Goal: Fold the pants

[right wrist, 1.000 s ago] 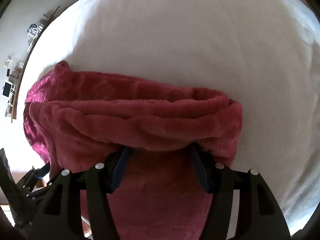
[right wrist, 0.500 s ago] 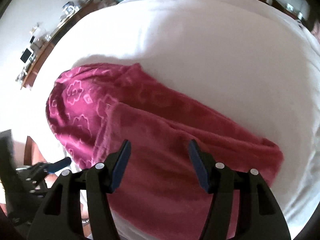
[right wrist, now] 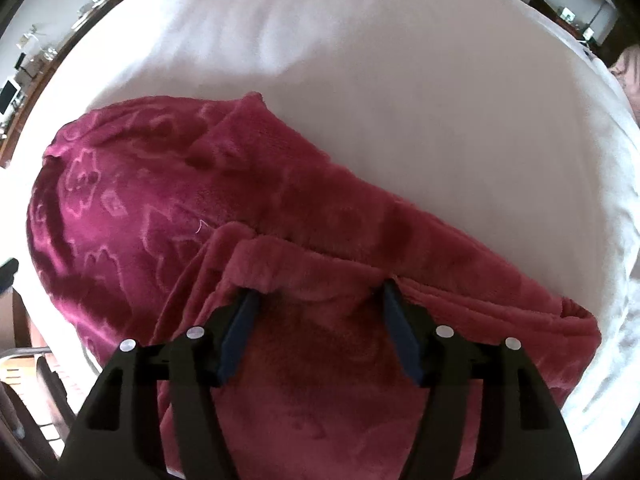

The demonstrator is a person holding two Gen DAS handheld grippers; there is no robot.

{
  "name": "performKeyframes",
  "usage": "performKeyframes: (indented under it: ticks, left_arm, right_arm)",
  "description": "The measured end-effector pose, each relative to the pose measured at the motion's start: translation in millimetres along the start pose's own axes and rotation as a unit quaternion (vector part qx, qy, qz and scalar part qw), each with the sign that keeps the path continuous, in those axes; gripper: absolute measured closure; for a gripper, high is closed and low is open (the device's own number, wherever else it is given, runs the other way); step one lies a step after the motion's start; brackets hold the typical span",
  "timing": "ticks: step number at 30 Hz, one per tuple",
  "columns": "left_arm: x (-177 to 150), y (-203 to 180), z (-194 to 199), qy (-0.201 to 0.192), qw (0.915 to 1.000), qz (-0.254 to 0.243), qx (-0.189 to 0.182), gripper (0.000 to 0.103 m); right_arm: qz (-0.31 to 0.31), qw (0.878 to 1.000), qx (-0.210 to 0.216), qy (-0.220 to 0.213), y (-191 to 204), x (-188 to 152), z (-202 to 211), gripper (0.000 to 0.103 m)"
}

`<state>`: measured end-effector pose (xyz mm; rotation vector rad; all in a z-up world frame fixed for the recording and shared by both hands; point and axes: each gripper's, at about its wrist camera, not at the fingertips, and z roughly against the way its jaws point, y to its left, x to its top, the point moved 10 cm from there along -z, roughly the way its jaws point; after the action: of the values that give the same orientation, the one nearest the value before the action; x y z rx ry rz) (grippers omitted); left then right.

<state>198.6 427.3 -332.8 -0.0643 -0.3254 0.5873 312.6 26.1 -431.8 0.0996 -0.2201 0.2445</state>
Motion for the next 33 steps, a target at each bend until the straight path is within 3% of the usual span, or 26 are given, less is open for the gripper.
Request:
performKeyframes:
  ticks: [4,8,26,29,33]
  left_arm:
    - [35.2,49.6,-7.3,-0.016,0.999,0.04,0.015,0.029]
    - [60.0,86.2,-22.5,-0.017,0.9975,0.068,-0.008,0.027]
    - [82.0,82.7,-130.6,0.062,0.9909,0.052,-0.107,0.019]
    - [83.0,80.8,-137.8,0.068,0.9858,0.071,-0.136,0.024]
    - [83.6,76.7,-141.3,0.069,0.981,0.087,-0.159,0.04]
  right_arm:
    - [-0.01,1.0,-0.015,0.0,3.2,0.4,-4.8,0.037]
    - [-0.022,0.999,-0.028,0.001,6.4,-0.5,-8.4,0.037]
    - [-0.046,0.997,-0.069,0.006,14.9,0.1,-12.8,0.037]
    - [-0.046,0.996,-0.072,0.005,16.7,0.7,-10.9,0.037]
    - [-0.044,0.996,-0.073,0.002,15.5,1.6,-11.6,0.037]
